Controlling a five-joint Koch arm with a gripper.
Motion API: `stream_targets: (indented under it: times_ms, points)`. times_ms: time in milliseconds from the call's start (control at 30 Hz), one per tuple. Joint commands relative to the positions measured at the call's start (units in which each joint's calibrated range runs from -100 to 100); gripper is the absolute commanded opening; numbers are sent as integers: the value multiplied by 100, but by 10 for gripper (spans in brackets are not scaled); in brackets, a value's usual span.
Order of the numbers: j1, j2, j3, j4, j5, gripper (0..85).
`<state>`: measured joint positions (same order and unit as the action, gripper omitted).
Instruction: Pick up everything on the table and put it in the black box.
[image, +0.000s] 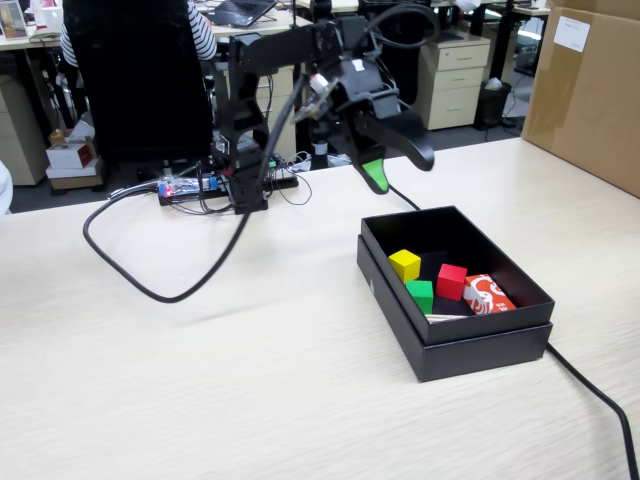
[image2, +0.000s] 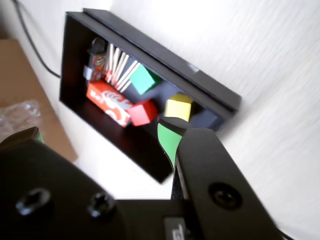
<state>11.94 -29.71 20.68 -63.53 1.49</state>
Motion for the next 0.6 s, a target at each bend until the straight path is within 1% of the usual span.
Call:
stream_targets:
  times_ms: [0,67,267,567]
  points:
    - [-205,-1441,-372,223,-93,481]
    - [-381,-2336,-1034,223,-132,488]
    - [-654,-4298,-2865,327,-122,495]
    - [-991,-6650,-5522,811,-83,493]
